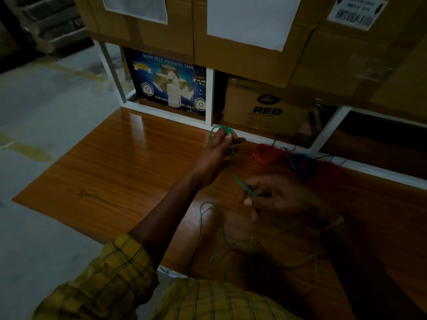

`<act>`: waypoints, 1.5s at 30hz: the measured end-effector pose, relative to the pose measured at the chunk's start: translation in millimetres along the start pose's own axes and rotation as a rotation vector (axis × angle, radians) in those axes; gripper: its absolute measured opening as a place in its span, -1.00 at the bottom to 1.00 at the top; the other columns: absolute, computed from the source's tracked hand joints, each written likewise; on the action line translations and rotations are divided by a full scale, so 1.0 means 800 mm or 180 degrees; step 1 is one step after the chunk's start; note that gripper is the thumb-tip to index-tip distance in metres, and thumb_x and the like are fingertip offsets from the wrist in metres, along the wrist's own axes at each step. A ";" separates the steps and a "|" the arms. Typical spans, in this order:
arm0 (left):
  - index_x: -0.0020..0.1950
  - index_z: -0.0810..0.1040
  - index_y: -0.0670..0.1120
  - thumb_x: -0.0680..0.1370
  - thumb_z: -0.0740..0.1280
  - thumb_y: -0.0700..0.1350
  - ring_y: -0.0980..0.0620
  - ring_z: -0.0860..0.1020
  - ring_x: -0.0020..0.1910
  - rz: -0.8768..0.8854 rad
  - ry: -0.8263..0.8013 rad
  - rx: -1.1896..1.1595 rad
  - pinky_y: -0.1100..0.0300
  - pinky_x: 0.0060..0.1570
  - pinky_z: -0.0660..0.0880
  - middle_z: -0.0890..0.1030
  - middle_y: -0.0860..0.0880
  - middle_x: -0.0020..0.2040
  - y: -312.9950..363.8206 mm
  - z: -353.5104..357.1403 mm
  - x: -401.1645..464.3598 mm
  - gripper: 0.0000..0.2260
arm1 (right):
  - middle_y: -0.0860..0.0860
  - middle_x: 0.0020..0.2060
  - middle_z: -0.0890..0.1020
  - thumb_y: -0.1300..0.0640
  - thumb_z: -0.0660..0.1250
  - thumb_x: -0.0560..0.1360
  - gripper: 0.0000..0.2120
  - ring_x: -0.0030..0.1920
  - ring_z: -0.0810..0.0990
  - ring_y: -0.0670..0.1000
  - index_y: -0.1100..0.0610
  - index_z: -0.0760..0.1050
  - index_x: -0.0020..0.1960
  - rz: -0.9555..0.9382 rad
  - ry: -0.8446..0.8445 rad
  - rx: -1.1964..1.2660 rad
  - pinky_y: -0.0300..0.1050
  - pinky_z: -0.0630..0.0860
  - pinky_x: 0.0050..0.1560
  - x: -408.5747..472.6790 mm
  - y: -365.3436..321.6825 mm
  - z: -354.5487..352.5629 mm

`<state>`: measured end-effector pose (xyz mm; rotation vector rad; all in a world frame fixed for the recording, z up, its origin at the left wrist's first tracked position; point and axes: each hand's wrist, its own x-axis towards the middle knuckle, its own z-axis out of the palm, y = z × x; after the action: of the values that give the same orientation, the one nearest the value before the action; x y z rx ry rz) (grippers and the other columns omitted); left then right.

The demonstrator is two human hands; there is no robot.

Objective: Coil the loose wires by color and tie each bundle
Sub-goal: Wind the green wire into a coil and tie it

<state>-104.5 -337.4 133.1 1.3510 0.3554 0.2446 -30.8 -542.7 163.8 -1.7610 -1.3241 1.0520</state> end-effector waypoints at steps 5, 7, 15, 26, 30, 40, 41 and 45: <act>0.29 0.43 -0.17 0.79 0.08 -0.01 -0.21 0.61 0.19 0.0417 -0.0453 0.1819 -0.15 0.17 0.63 0.57 -0.20 0.25 0.007 -0.009 -0.007 -0.73 | 0.10 -0.52 0.42 0.29 0.18 0.64 -0.87 -0.57 0.49 0.00 0.33 0.47 0.07 -0.0321 0.0466 0.1538 0.00 0.67 -0.25 -0.016 -0.004 -0.042; 0.27 0.43 -0.14 0.79 0.09 0.00 -0.26 0.63 -0.01 0.0382 -0.0693 0.1868 -0.04 -0.15 0.60 0.58 -0.24 0.18 0.008 -0.013 -0.009 -0.75 | 0.01 -0.56 0.38 0.26 0.11 0.65 -0.81 -0.64 0.40 -0.08 0.31 0.48 0.07 -0.0481 0.0628 0.1939 -0.08 0.64 -0.34 -0.016 -0.001 -0.057; 0.28 0.46 -0.17 0.80 0.01 -0.02 0.03 0.33 -0.43 -0.0145 -0.1502 0.0233 0.22 -0.52 0.13 0.60 -0.24 0.07 0.015 -0.007 -0.026 -0.69 | -0.01 -0.42 0.38 0.10 0.20 0.69 -0.74 -0.47 0.41 -0.07 0.25 0.59 0.07 -0.0309 0.1815 0.1588 -0.15 0.38 -0.36 0.022 0.027 -0.086; 0.24 0.42 -0.14 0.79 -0.03 -0.02 0.07 0.55 -0.27 -0.0117 -0.2156 -0.1923 0.26 -0.37 0.25 0.54 -0.26 0.23 0.025 0.004 -0.025 -0.70 | 0.07 0.16 0.66 0.07 0.26 0.68 -0.83 0.20 0.61 0.05 -0.06 0.61 0.16 0.0106 0.2008 0.0706 -0.05 0.55 0.18 0.063 0.067 0.009; 0.13 0.46 -0.09 0.79 0.02 0.00 -0.03 0.67 0.01 0.0053 -0.1608 -0.2272 0.31 -0.28 0.50 0.57 -0.20 0.33 0.035 0.000 -0.012 -0.72 | -0.11 0.22 0.61 0.23 0.38 0.59 -0.74 0.27 0.56 -0.14 -0.03 0.56 0.22 -0.0020 0.1704 0.0494 -0.06 0.54 0.24 0.066 0.078 0.034; -0.02 0.45 -0.09 0.79 0.03 0.00 -0.01 0.69 -0.14 -0.0110 -0.0893 -0.2643 0.33 -0.44 0.48 0.63 -0.18 0.21 0.049 -0.007 -0.002 -0.68 | -0.04 0.18 0.68 0.30 0.30 0.64 -0.70 0.19 0.66 -0.01 0.03 0.62 0.28 0.0458 0.2004 0.0591 0.03 0.64 0.20 0.073 0.101 0.044; -0.02 0.45 -0.09 0.79 0.03 0.00 -0.05 0.72 -0.03 -0.0072 -0.0904 -0.2673 0.30 -0.35 0.55 0.63 -0.18 0.22 0.048 -0.006 0.000 -0.68 | -0.03 0.10 0.69 0.30 0.30 0.63 -0.73 0.10 0.69 -0.02 0.04 0.63 0.24 0.0556 0.1983 0.0509 0.02 0.67 0.12 0.074 0.106 0.045; 0.02 0.45 -0.11 0.76 0.10 0.01 -0.23 0.63 0.33 -0.0023 -0.0976 -0.2886 0.11 -0.04 0.67 0.62 -0.22 0.26 0.049 -0.004 0.007 -0.74 | 0.00 -0.18 0.65 0.35 0.25 0.64 -0.77 -0.31 0.60 -0.13 0.19 0.62 0.19 0.1008 0.1583 -0.0058 -0.20 0.58 -0.28 0.080 0.111 0.050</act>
<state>-99.4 -324.3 170.2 0.4760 -0.0282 0.1552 -20.6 -500.8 55.5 -2.1160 -0.7680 0.6887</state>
